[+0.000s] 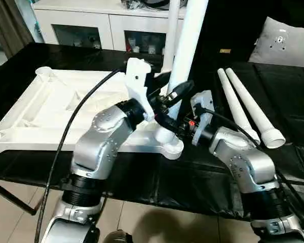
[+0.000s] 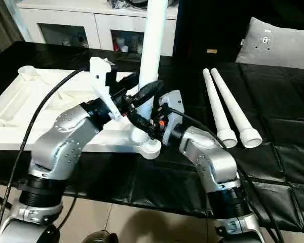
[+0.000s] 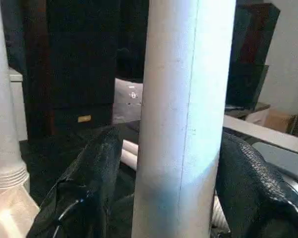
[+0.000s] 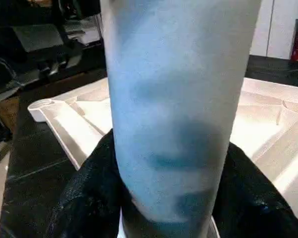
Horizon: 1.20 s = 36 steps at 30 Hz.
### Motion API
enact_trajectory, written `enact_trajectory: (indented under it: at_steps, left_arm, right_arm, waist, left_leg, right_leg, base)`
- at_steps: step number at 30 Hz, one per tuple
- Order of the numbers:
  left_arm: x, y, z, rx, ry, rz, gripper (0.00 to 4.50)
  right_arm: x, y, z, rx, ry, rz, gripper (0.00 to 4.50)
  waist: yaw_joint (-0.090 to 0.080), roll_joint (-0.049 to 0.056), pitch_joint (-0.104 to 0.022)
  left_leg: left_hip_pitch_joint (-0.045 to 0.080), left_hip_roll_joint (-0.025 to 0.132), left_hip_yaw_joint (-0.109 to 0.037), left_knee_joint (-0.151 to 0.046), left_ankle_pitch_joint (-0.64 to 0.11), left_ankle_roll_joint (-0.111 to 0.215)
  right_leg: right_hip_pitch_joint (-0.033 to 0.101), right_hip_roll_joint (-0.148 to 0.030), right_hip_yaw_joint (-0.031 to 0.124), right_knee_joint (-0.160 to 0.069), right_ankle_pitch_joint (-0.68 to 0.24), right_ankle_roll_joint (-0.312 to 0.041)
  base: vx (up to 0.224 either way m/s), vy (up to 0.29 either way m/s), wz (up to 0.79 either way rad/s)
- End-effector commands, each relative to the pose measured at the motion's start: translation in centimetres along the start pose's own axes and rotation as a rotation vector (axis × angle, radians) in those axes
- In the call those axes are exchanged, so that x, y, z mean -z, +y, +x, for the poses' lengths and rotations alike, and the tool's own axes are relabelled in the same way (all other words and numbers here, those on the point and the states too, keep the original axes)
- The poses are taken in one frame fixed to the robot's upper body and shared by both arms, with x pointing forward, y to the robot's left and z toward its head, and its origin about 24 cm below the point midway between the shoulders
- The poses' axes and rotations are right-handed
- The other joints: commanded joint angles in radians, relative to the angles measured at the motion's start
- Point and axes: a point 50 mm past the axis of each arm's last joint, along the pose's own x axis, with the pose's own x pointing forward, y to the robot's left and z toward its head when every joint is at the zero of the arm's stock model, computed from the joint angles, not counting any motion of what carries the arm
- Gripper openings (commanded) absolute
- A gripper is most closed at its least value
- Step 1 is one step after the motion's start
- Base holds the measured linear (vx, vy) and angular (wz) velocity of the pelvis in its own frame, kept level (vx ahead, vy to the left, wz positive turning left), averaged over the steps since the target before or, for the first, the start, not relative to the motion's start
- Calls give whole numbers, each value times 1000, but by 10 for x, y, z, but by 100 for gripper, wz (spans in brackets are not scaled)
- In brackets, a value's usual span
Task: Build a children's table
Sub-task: Pick table leg
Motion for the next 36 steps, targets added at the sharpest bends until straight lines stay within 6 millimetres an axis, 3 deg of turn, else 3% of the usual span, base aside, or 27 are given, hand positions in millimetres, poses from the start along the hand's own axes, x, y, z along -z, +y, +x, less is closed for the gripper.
enact_trajectory:
  at_steps: [1,5,7,10,11,23,24,25,36]
  left_arm:
    - [1,0,1,-8,9,16,246]
    - [3,-2,1,-13,7,21,246]
    - [3,-2,2,-14,4,28,205]
    - [3,-2,2,-18,-11,15,209]
    - [2,-2,2,-18,-23,6,187]
    - [-1,5,2,-52,-49,-16,182]
    - [-2,6,2,-57,-49,-17,182]
    - [-5,12,2,-73,-48,-21,182]
    - [-21,34,-2,-10,-23,-146,182]
  right_arm:
    - [-6,-1,1,9,-22,-25,193]
    - [-6,-2,2,20,-28,-31,193]
    - [-6,-2,2,21,-30,-31,193]
    - [-6,-2,2,22,-33,-32,193]
    - [-6,-2,2,22,-34,-33,193]
    - [-10,-5,1,43,-55,-47,193]
    - [-12,-4,1,18,-67,-50,249]
    - [-17,-6,-1,6,-92,-29,263]
    - [-38,-22,-30,-22,-140,114,359]
  waist:
    - [-2,-2,-78]
    - [-1,0,-78]
    - [-2,-1,-79]
    - [-3,-1,-79]
    - [-2,-1,-79]
    - [-3,-1,-78]
    - [-3,-1,-79]
    - [-3,0,-78]
    - [2,-3,-82]
  left_leg:
    - [27,49,-22,-67,-205,-15]
    - [27,49,-23,-68,-209,-17]
    - [26,49,-23,-68,-210,-17]
    - [26,48,-22,-66,-203,-15]
    - [26,49,-22,-66,-203,-14]
    - [28,48,-22,-67,-215,-15]
    - [27,49,-22,-67,-214,-15]
    - [28,49,-22,-68,-216,-15]
    - [29,44,-19,-61,-166,7]
  right_leg:
    - [40,-76,42,-81,-147,-169]
    - [39,-76,42,-80,-143,-170]
    - [40,-77,43,-80,-139,-170]
    - [41,-76,42,-79,-124,-174]
    - [41,-77,42,-79,-124,-176]
    - [38,-76,43,-81,-141,-174]
    - [40,-76,43,-80,-136,-175]
    - [39,-76,43,-80,-135,-175]
    - [42,-75,40,-75,-94,-197]
  base:
    - [0,0,0]
    - [0,0,0]
    - [0,0,0]
    - [0,0,0]
    - [0,0,0]
    - [0,0,0]
    - [0,0,0]
    - [0,0,0]
    - [0,0,0]
